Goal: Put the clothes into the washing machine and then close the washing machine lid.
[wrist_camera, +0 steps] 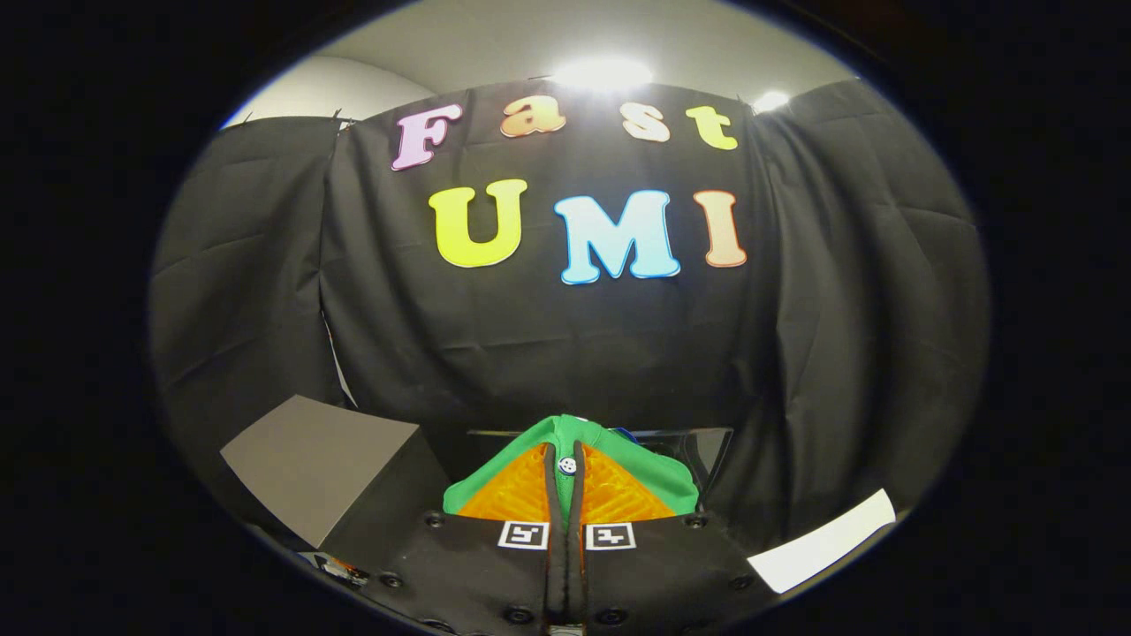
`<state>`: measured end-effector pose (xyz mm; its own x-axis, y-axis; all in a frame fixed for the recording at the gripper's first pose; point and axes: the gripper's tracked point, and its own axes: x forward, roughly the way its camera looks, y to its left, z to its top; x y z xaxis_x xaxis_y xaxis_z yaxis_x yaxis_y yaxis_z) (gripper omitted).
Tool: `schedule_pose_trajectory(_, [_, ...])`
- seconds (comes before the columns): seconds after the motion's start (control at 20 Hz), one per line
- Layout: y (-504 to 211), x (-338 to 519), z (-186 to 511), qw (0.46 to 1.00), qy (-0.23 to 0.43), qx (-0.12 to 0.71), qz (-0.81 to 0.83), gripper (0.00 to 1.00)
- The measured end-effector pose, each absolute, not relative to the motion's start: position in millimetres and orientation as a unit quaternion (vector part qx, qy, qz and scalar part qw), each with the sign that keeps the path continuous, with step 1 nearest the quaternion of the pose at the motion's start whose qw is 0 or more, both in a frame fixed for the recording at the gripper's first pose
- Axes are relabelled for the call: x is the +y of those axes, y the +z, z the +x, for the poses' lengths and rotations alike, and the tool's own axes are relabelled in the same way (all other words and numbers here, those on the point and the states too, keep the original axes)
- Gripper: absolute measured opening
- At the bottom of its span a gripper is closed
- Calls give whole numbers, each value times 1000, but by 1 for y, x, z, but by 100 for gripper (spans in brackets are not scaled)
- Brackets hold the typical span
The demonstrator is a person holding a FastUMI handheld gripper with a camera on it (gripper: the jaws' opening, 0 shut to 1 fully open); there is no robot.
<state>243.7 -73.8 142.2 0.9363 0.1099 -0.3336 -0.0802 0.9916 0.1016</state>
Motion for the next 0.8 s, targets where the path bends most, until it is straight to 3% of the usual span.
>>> schedule_pose_trajectory(0.8, [5,-100,266,969,27,238,66,2])
